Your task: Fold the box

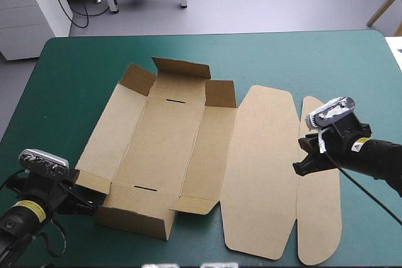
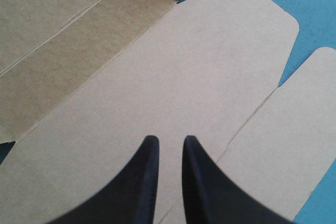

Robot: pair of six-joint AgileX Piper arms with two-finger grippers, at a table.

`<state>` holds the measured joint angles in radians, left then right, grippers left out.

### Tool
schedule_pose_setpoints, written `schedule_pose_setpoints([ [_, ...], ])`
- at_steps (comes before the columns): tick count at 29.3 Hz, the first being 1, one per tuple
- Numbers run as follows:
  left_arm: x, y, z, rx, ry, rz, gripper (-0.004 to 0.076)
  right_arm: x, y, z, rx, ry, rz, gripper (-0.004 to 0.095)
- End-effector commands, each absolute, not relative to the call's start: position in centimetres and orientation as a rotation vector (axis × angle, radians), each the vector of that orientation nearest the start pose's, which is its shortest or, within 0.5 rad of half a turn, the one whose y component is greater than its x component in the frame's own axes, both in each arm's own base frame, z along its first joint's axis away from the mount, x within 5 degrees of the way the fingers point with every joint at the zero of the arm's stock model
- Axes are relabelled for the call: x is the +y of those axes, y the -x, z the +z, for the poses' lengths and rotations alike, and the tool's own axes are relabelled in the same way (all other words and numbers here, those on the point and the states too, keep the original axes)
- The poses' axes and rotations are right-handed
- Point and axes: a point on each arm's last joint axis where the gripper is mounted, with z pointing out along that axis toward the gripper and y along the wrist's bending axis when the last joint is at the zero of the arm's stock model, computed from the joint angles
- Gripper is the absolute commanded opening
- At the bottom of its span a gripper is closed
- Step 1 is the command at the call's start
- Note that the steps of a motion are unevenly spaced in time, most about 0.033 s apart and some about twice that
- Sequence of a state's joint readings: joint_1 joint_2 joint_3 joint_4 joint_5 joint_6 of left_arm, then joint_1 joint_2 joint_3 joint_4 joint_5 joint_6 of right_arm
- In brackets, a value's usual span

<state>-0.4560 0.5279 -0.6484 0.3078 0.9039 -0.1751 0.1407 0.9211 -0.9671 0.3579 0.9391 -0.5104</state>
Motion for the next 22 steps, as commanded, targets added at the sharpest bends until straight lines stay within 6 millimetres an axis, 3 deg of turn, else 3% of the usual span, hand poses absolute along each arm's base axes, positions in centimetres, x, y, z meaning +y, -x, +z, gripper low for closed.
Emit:
schedule_pose_setpoints([
  [1, -2.0, -8.9, 33.1, 2.101, -0.382, 0.014, -0.0010, 4.9, -16.4, 38.1, 2.142, 0.614, 0.245, 0.0158],
  [8, -2.0, -9.0, 33.2, 2.098, -0.382, 0.012, -0.0010, 4.9, -16.4, 38.1, 2.135, 0.629, 0.236, 0.0203],
  [19, -2.1, -9.2, 33.5, 2.047, -0.388, 0.004, -0.0010, 4.8, -16.8, 39.2, 2.065, 0.562, 0.228, 0.0631],
  [22, -2.1, -9.2, 33.5, 2.040, -0.388, 0.004, -0.0010, 4.8, -16.9, 40.1, 2.023, 0.563, 0.212, 0.0664],
])
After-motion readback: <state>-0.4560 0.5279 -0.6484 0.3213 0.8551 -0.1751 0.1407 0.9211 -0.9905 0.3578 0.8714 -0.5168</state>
